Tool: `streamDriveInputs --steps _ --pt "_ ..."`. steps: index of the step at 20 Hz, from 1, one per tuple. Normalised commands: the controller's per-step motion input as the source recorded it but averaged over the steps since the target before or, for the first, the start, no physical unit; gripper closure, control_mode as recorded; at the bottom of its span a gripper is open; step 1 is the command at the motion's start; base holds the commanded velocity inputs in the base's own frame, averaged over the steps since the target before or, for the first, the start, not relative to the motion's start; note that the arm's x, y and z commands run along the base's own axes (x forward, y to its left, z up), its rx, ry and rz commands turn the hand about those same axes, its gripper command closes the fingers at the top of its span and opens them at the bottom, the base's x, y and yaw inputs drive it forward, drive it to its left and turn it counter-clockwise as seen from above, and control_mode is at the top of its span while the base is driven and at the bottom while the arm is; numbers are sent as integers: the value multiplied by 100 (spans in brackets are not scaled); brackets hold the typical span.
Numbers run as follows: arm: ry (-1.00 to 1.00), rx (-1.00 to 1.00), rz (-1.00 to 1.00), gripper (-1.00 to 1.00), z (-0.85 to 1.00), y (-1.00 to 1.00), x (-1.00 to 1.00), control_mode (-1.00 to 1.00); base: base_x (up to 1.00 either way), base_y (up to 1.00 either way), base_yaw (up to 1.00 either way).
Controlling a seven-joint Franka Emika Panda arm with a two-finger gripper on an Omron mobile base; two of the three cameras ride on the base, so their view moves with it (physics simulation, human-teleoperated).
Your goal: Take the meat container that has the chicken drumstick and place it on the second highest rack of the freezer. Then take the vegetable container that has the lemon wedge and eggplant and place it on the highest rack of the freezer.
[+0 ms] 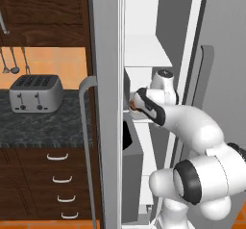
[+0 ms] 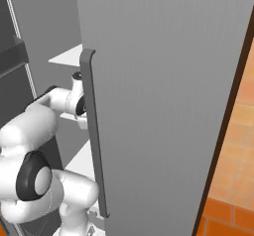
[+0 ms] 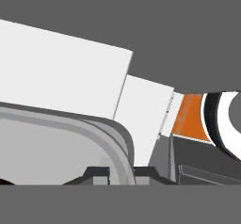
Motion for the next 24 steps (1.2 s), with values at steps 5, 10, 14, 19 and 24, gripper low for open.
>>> streamDriveInputs --steps 5,10,14,19,24 --pt "0 0 0 100 -34 0 53 -100 0 0 0" --pt "0 0 0 100 -15 0 55 -100 0 0 0" --pt "0 0 0 100 -10 0 54 -100 0 0 0" --pt "0 0 0 100 -20 0 49 -100 0 0 0" --pt "0 0 0 100 -22 0 25 -100 0 0 0"
